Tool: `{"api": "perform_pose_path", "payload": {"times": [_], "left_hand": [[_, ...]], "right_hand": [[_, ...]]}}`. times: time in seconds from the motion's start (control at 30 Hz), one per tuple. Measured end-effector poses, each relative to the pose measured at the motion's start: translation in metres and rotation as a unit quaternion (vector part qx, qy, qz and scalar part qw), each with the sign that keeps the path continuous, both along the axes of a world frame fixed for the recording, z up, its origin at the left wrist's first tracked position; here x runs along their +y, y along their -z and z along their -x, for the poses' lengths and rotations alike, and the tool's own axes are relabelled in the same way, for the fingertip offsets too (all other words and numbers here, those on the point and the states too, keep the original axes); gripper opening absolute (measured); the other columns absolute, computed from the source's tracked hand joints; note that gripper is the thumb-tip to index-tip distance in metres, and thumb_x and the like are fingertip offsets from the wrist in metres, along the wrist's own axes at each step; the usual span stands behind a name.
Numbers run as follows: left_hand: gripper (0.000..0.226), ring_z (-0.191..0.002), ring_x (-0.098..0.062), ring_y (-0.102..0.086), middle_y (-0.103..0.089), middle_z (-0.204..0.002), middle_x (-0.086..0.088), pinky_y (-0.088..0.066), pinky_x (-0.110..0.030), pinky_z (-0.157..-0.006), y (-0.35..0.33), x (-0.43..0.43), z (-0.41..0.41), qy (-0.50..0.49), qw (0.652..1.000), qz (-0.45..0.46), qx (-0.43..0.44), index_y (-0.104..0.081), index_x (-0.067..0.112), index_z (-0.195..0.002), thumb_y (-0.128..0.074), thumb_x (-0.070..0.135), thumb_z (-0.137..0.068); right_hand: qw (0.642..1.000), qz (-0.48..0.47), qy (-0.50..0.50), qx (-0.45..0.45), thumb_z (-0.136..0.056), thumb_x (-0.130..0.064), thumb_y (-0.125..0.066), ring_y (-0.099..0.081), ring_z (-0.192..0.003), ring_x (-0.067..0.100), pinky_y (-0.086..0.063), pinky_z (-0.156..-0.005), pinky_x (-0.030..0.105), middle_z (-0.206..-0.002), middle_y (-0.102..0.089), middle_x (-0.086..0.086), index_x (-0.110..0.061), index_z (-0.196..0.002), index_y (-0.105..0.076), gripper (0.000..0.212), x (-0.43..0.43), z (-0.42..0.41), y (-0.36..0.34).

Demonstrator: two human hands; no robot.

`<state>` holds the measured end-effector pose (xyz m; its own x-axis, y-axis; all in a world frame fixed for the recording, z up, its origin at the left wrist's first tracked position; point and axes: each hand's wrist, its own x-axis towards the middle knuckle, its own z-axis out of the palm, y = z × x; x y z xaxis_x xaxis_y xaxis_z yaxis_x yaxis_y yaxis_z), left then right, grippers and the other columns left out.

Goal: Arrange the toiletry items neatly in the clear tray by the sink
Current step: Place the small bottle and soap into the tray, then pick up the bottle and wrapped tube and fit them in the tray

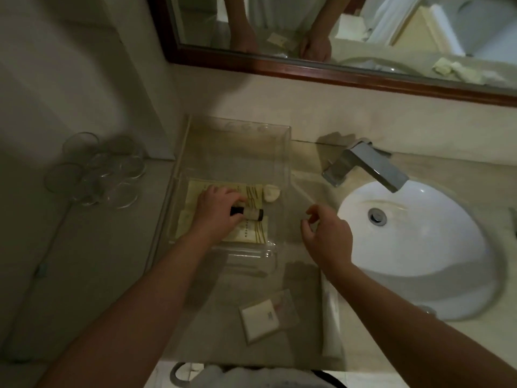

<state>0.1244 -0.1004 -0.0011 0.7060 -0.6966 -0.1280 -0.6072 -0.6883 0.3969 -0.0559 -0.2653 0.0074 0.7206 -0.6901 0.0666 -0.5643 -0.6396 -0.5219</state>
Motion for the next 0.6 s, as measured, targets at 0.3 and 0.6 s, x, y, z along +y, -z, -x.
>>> {"api": "perform_pose_path", "payload": {"times": [0.3, 0.6], "left_hand": [[0.039, -0.105, -0.029, -0.049, -0.061, -0.112, -0.007, -0.044, -0.04, -0.088, -0.012, 0.027, 0.069, -0.126, 0.986, 0.101, -0.036, -0.063, 0.021, -0.114, -0.071, 0.023, -0.076], [0.043, -0.106, -0.028, -0.051, -0.057, -0.112, -0.008, -0.044, -0.038, -0.09, 0.002, 0.054, 0.211, -0.155, 0.984, 0.013, 0.087, -0.06, 0.017, -0.115, -0.071, 0.029, -0.075]], "right_hand": [[0.99, -0.087, 0.064, 0.093, -0.088, -0.041, -0.061, -0.063, -0.084, 0.018, -0.047, -0.07, 0.03, -0.098, -0.066, -0.003, -0.023, -0.116, -0.054, 0.035, -0.006, 0.079, 0.008], [0.982, -0.091, -0.026, 0.162, -0.076, -0.061, -0.066, -0.06, -0.093, 0.023, -0.053, -0.075, 0.038, -0.113, -0.054, 0.003, -0.018, -0.121, -0.046, 0.066, 0.007, 0.145, 0.019]]}}
